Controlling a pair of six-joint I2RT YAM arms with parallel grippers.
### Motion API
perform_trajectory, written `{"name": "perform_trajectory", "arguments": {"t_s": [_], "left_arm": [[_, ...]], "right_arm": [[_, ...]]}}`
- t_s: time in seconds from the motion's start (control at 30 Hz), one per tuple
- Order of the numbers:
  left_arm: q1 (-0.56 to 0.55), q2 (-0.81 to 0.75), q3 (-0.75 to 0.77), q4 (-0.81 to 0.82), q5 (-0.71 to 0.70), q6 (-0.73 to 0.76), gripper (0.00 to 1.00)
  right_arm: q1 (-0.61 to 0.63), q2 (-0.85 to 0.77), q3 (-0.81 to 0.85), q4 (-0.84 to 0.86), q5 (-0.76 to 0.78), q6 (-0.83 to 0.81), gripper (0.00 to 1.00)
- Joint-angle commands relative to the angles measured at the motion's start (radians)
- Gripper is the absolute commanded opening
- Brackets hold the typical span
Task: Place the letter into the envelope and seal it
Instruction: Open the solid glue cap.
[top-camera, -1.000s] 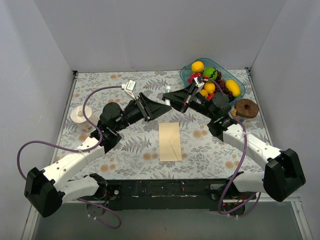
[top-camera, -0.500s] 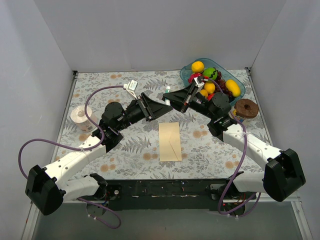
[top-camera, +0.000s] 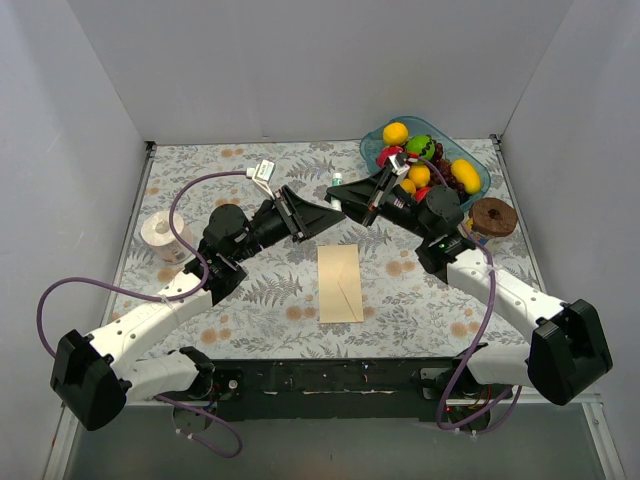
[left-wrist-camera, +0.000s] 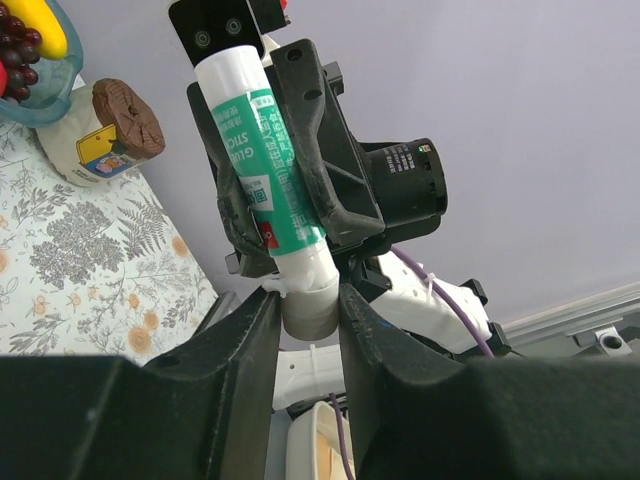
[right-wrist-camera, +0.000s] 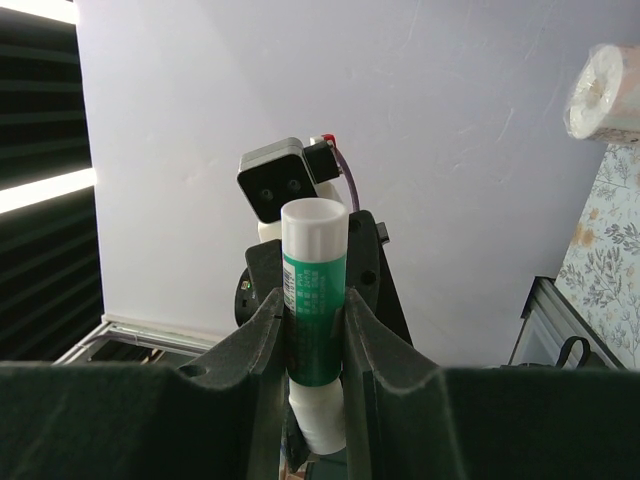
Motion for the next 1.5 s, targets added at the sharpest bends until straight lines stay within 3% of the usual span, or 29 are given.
{"name": "perform_trajectory", "arguments": {"t_s": [0.0, 0.23, 0.47, 0.83, 1.17, 1.47], "left_arm": [[-0.004, -0.005, 0.033, 0.027, -0.010, 0.002, 0.26], [-0.004, -0.002, 0.035, 0.019, 0.012, 0.005, 0.00], [-0.004, -0.007, 0.048, -0.017, 0.087, 0.060, 0.00], [-0.004, -0.036, 0.076, -0.128, 0.093, 0.235, 0.00], [-0.004, -0.035, 0.082, -0.094, 0.084, 0.327, 0.00], [-0.004, -0.033, 0.035, 0.034, 0.102, 0.315, 0.00]], "right_arm": [[-0.004, -0.036, -0.009, 0.034, -0.010, -0.011, 0.01], [-0.004, -0.041, -0.010, 0.024, -0.013, -0.026, 0.01], [-0.002, -0.082, 0.033, -0.120, -0.003, -0.199, 0.01], [-0.002, -0.166, 0.082, -0.321, -0.002, -0.436, 0.01], [-0.002, -0.223, 0.097, -0.419, -0.019, -0.538, 0.01], [-0.004, -0.248, 0.093, -0.439, -0.011, -0.566, 0.01]]}}
